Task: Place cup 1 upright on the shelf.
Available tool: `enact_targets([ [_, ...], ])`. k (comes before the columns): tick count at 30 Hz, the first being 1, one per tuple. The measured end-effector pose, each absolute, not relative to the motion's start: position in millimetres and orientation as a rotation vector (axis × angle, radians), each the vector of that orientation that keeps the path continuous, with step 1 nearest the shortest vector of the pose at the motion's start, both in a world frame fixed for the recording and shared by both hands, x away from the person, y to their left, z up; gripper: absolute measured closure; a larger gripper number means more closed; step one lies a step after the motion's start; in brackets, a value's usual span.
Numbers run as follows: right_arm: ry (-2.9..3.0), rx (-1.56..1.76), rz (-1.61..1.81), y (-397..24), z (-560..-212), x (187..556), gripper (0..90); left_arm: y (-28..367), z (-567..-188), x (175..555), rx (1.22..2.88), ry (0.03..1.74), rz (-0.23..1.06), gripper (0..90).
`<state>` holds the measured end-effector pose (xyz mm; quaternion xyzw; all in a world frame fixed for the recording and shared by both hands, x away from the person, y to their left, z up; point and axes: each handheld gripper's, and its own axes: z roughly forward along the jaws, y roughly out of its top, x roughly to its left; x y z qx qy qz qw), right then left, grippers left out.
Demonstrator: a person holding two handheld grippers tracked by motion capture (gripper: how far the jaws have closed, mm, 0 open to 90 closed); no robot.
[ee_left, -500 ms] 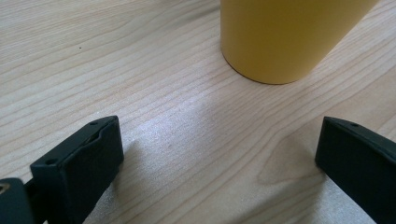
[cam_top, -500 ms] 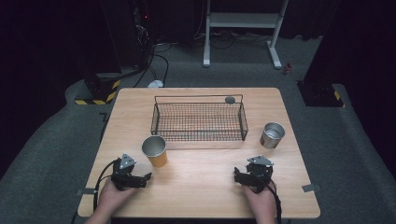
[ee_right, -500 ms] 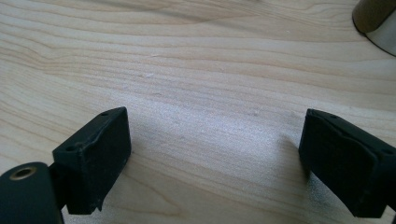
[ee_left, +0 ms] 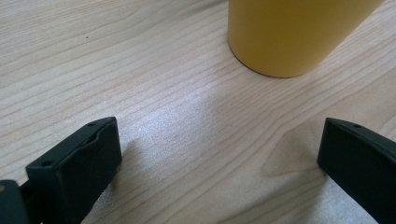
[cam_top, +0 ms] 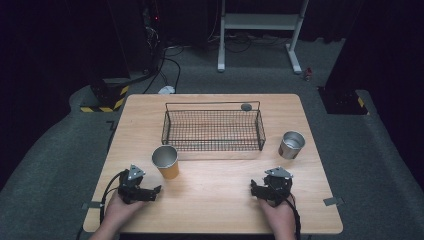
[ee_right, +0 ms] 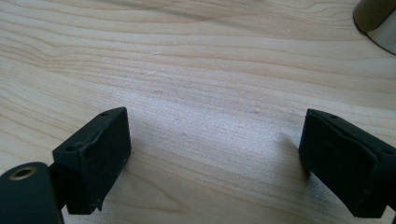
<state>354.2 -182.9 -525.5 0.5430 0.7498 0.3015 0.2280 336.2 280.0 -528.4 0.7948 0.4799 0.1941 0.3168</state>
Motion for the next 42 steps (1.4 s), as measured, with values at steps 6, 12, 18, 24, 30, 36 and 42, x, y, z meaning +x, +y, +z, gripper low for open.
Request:
enact_targets([
  [6,2.065,1.496,0.831,-182.8,-525.5,354.1,9.0,282.5,-526.3,335.5,2.081,1.263,0.5,0.0],
  [12,2.065,1.496,0.831,-182.8,-525.5,354.1,9.1,287.8,-521.2,334.5,2.043,1.261,0.49,0.5],
  [18,2.065,1.496,0.831,-182.8,-525.5,354.1,9.0,288.1,-516.6,332.8,2.02,1.241,0.475,0.5],
  [24,2.066,1.496,0.832,-182.8,-525.5,354.2,8.9,286.8,-512.2,330.7,1.997,1.207,0.476,0.5],
  [30,2.067,1.492,0.831,-183.0,-525.6,354.2,8.9,283.9,-506.8,326.5,1.993,1.149,0.482,0.5],
  [36,2.066,1.495,0.832,-182.9,-525.5,354.2,8.9,281.2,-502.1,322.6,1.979,1.112,0.486,0.5],
  [42,2.066,1.497,0.832,-182.8,-525.5,354.1,8.9,281.2,-500.0,322.1,1.976,1.097,0.493,0.5],
])
